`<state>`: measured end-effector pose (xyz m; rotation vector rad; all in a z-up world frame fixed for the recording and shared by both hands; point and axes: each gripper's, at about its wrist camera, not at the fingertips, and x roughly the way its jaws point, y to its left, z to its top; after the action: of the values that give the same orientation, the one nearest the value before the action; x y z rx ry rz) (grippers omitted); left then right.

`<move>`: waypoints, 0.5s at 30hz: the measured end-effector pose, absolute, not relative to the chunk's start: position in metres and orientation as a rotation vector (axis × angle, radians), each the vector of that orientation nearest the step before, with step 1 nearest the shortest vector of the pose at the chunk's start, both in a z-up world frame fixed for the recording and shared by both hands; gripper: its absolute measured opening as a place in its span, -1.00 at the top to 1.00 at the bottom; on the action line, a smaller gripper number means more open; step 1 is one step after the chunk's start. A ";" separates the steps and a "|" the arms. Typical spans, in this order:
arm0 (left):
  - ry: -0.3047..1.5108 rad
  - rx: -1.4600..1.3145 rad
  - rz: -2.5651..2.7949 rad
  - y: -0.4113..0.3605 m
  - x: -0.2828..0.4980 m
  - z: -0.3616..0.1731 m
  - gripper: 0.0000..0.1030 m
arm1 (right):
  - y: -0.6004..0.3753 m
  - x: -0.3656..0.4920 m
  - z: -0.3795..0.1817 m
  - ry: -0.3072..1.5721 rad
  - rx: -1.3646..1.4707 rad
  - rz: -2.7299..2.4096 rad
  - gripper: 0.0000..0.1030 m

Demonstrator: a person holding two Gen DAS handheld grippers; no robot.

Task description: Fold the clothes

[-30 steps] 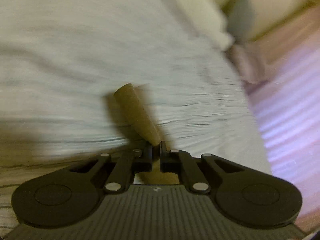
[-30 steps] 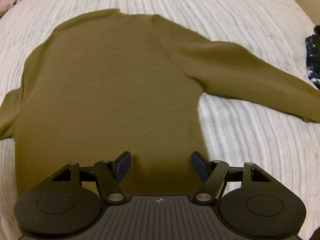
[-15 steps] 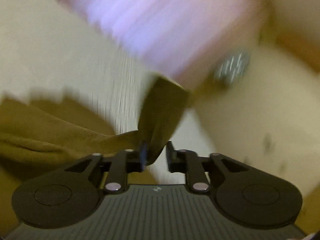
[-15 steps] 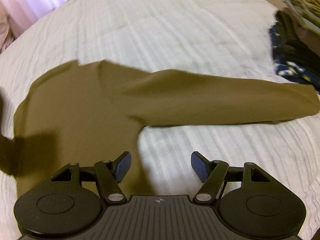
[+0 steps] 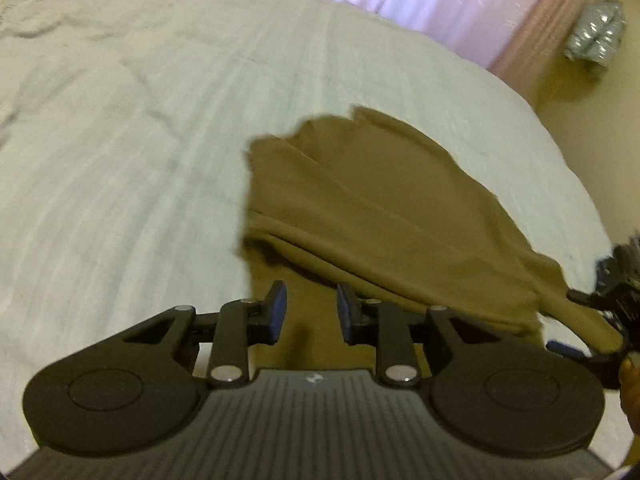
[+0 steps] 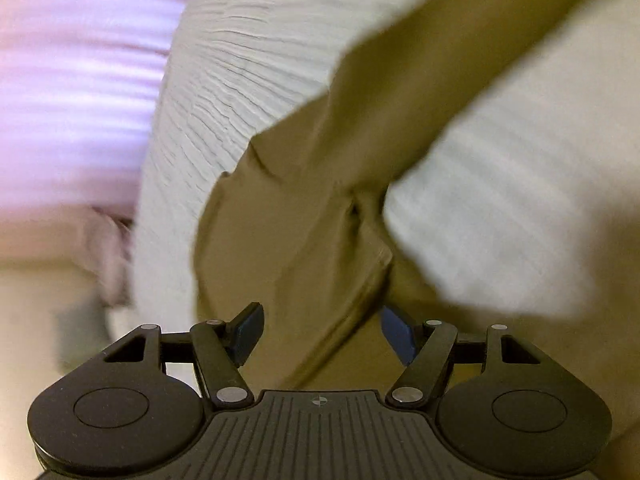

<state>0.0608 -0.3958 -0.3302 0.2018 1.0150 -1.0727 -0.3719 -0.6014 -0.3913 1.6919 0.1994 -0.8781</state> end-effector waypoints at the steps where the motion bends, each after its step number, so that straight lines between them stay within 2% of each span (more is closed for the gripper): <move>1: 1.003 0.203 -1.065 -0.397 0.062 -0.329 0.55 | -0.600 -0.369 -0.399 0.164 1.744 -0.864 -0.34; 3: 0.993 0.211 -1.058 -0.398 0.063 -0.331 0.51 | -0.601 -0.362 -0.411 0.167 1.782 -0.895 -0.32; 4: 0.989 0.215 -1.056 -0.398 0.064 -0.334 0.50 | -0.602 -0.359 -0.415 0.167 1.782 -0.916 -0.23; 5: 0.985 0.220 -1.054 -0.397 0.064 -0.336 0.48 | -0.604 -0.357 -0.418 0.166 1.783 -0.937 0.01; 7: 0.978 0.244 -1.052 -0.397 0.066 -0.343 0.48 | -0.609 -0.351 -0.426 0.170 1.791 -0.978 0.24; 9: 0.968 0.270 -1.061 -0.399 0.070 -0.349 0.48 | -0.617 -0.345 -0.428 0.171 1.775 -1.002 0.84; 12: 0.935 0.320 -1.101 -0.407 0.074 -0.358 0.47 | -0.634 -0.329 -0.395 0.193 1.565 -0.983 0.95; 15: 0.884 0.390 -1.163 -0.421 0.075 -0.368 0.47 | -0.649 -0.309 -0.343 0.175 1.291 -0.939 0.95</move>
<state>0.0750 -0.4209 -0.3676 0.3904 0.8843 -1.1634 -0.3090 -0.6494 -0.3430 1.2913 0.1754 -0.9392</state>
